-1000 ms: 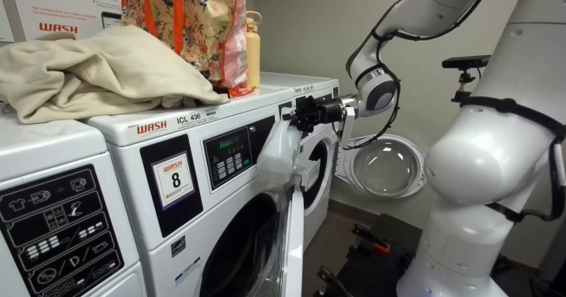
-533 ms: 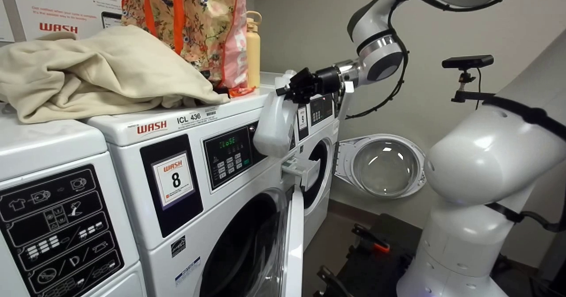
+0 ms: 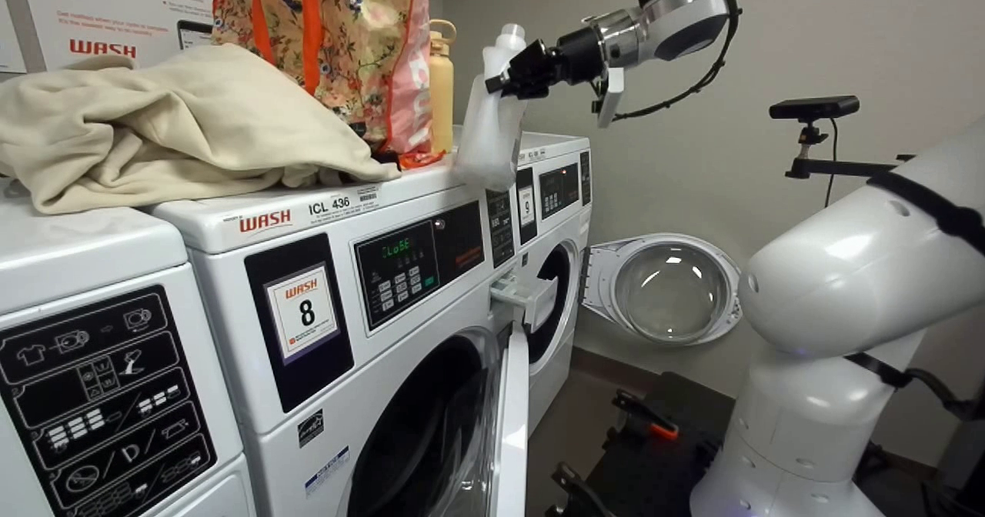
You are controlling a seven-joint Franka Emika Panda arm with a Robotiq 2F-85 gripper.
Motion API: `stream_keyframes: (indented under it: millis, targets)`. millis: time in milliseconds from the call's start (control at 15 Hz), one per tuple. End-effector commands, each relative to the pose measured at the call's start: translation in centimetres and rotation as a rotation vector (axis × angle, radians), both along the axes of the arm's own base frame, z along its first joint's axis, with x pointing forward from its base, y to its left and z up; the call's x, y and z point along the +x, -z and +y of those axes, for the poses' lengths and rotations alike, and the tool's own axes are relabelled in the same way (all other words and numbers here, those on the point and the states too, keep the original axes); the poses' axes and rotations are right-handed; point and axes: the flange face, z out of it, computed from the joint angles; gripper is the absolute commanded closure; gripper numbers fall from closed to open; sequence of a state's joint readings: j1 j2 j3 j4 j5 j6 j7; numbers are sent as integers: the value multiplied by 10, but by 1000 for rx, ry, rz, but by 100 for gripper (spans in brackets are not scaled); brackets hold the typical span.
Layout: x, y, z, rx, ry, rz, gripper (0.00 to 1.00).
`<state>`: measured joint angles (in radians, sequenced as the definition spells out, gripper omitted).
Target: Pour fabric softener into the soap chamber
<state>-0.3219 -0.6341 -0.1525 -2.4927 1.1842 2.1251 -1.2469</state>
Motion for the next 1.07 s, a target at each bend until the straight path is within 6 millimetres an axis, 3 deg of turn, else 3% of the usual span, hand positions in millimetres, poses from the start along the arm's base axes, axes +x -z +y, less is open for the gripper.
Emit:
stream_keyframes:
  millis: [0,200,467,1000]
  targets:
    - [11,-59,-10,-103,64,-112,94]
    - [26,-77,-21,-171,128,-159,94]
    - [57,-81,-25,-235,192,-189,94]
    - [100,-49,-22,-393,219,-176,94]
